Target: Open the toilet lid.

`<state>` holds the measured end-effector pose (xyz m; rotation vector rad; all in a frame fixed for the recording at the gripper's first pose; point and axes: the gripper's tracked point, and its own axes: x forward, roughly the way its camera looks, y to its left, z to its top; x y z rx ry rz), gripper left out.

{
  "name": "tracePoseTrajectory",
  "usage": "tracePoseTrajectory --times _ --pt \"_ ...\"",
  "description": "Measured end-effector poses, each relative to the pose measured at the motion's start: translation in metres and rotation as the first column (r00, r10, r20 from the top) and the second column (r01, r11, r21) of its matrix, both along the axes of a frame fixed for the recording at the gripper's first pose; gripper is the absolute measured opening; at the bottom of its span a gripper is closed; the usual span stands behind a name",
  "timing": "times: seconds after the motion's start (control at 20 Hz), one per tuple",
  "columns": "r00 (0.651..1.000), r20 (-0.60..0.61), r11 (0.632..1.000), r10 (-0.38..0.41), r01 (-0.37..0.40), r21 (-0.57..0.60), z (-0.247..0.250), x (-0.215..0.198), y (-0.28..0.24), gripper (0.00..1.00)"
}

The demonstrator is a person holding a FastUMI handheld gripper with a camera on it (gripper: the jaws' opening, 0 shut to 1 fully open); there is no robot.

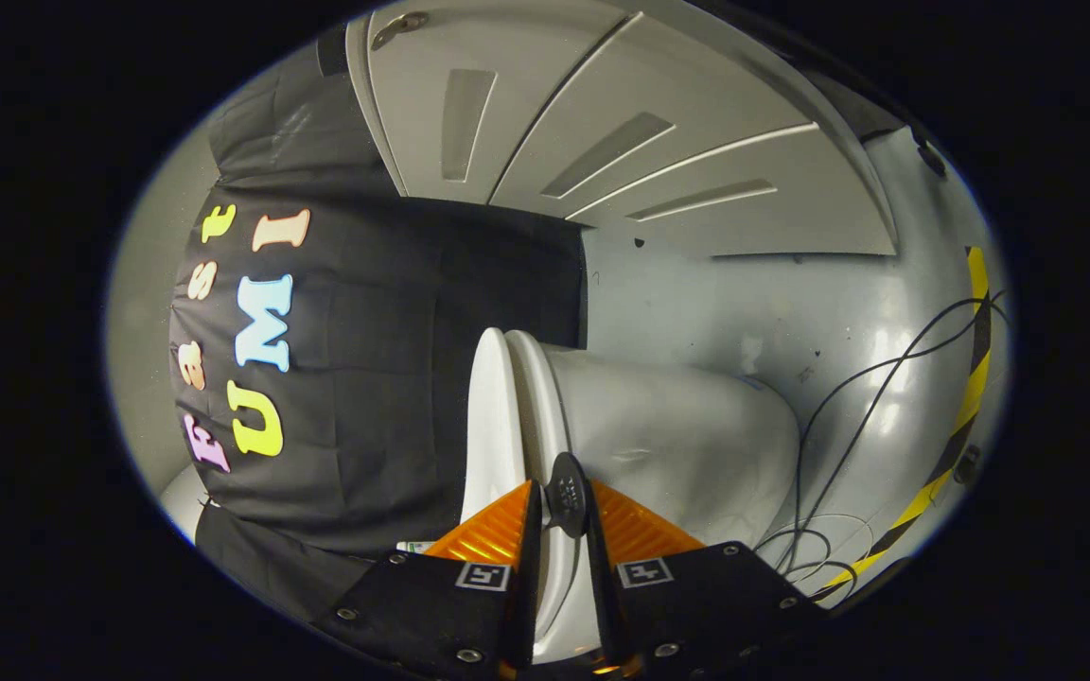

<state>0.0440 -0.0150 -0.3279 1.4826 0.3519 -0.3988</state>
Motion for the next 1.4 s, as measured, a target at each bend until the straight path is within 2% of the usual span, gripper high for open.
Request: tracePoseTrajectory --times 0.1,0.4,0.6,0.8,1.4 --pt "1.000 -0.005 1.000 -0.002 0.003 0.023 0.002 -0.001 0.000 0.17" --pt "0.999 -0.052 1.000 -0.001 0.000 -0.008 0.005 0.000 -0.002 0.03" --pt "0.992 -0.113 0.996 0.049 -0.056 -0.065 0.013 -0.001 -0.001 0.01" --pt "0.992 -0.125 0.998 0.033 -0.038 -0.042 0.027 0.000 -0.001 0.01" --pt "0.995 -0.071 0.989 0.067 -0.076 -0.130 0.087 0.007 0.004 0.01"
